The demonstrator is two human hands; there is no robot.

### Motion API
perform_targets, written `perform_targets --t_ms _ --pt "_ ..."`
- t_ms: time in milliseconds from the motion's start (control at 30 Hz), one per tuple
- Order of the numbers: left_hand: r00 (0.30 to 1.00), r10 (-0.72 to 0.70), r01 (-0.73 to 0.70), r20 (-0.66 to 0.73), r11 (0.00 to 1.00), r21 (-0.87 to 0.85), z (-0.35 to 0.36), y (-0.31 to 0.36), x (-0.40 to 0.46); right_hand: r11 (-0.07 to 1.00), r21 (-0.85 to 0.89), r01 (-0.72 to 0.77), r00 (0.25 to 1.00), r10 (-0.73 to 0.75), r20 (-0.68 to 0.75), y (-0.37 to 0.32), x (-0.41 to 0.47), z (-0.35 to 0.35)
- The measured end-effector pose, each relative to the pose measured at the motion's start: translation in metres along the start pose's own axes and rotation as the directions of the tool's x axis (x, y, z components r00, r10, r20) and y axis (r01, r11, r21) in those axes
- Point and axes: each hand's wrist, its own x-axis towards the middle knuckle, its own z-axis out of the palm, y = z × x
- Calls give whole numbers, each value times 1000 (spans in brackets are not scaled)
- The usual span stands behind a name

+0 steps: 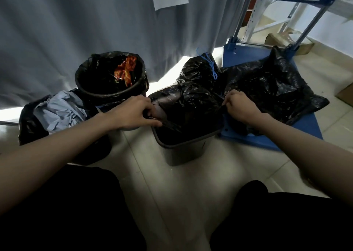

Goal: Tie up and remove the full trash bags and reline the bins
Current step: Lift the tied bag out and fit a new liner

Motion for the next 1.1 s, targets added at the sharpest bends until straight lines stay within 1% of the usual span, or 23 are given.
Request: perform_targets --t_ms 67,167,267,333,433,533,667,800,900,1100 --pt "1000 20 -21 7 999 27 2 5 -1 999 -15 30 999 -30 36 8 -5 3" --pt "998 55 -58 23 991 123 8 12 -2 994 -39 101 992 -98 80 16 -7 8" --pt "996 74 -81 47 982 171 13 17 -3 985 -13 170 984 -170 54 18 -9 7" --pt "995 81 -89 51 980 177 15 19 -3 968 -14 249 968 -248 28 19 -12 6" --pt "995 91 -94 33 989 116 16 19 -5 938 -34 344 938 -345 -39 21 -21 6" --pt "995 96 -97 41 995 32 20 18 -7 926 -7 378 921 -376 -101 25 -30 6" --pt "992 104 -97 70 990 -100 22 22 -9 906 -17 422 890 -418 -182 28 -40 3" --pt "985 148 -133 86 979 -157 20 28 -12 895 -61 442 871 -444 -211 27 -49 2" --pt "981 178 -168 82 978 -121 20 33 -17 888 -63 456 866 -458 -202 27 -54 4" --pt "988 155 -155 23 987 32 20 42 -24 873 -136 469 845 -488 -217 39 -58 7"
